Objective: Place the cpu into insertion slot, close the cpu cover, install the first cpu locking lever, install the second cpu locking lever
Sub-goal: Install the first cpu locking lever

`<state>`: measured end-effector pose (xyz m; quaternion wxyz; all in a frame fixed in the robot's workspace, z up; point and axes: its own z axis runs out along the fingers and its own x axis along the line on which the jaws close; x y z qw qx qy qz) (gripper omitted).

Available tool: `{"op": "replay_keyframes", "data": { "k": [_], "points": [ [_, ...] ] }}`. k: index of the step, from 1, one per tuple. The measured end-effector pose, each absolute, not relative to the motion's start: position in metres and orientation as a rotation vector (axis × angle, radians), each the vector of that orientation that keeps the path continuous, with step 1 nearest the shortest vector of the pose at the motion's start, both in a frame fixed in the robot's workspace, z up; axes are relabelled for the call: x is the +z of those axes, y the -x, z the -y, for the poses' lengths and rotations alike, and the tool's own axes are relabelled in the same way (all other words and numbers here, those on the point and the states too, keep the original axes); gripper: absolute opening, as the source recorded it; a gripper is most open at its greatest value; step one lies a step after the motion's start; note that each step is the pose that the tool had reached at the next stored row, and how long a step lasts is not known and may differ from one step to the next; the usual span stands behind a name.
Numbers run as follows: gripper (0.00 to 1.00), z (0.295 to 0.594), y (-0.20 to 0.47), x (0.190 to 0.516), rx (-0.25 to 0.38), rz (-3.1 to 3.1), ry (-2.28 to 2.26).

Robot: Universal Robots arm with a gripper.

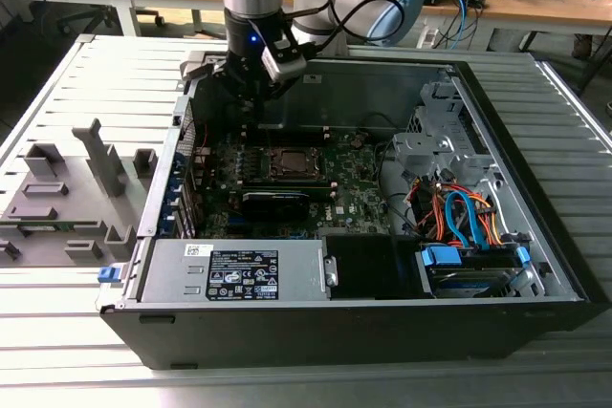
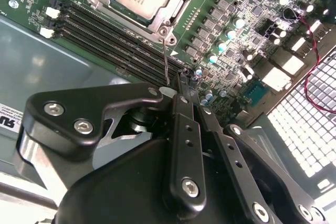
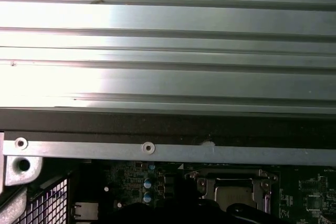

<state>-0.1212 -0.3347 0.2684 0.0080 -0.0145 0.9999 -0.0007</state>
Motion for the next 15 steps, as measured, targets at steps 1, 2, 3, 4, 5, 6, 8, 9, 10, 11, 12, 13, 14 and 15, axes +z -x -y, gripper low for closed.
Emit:
{"op": "replay_keyframes", "data": {
  "k": [1, 2, 3, 4, 5, 6, 8, 9, 10, 11, 12, 13, 14, 15],
  "points": [
    [0.11, 0.3347, 0.1209, 0.2684, -0.002, -3.125, 0.045],
    [0.11, 0.3347, 0.1207, 0.2684, -0.002, -3.125, 0.045],
    [0.11, 0.3347, 0.1204, 0.2684, -0.002, -3.125, 0.045],
    [0.11, 0.3347, 0.1201, 0.2684, -0.002, -3.125, 0.045],
    [0.11, 0.3347, 0.1198, 0.2684, -0.002, -3.125, 0.045],
    [0.11, 0.3347, 0.1195, 0.2684, -0.002, -3.125, 0.045],
    [0.11, 0.3347, 0.1192, 0.2684, -0.002, -3.125, 0.045],
    [0.11, 0.3347, 0.119, 0.2684, -0.002, -3.125, 0.045],
    [0.11, 0.3347, 0.1188, 0.2684, -0.002, -3.125, 0.045],
    [0.11, 0.3347, 0.1186, 0.2684, -0.002, -3.125, 0.045],
    [0.11, 0.3347, 0.1179, 0.2684, -0.002, -3.125, 0.045],
    [0.11, 0.3347, 0.1174, 0.2684, -0.002, -3.125, 0.045],
    [0.11, 0.3347, 0.1172, 0.2684, -0.002, -3.125, 0.045],
    [0.11, 0.3347, 0.1171, 0.2684, -0.002, -3.125, 0.045]
  ]
}}
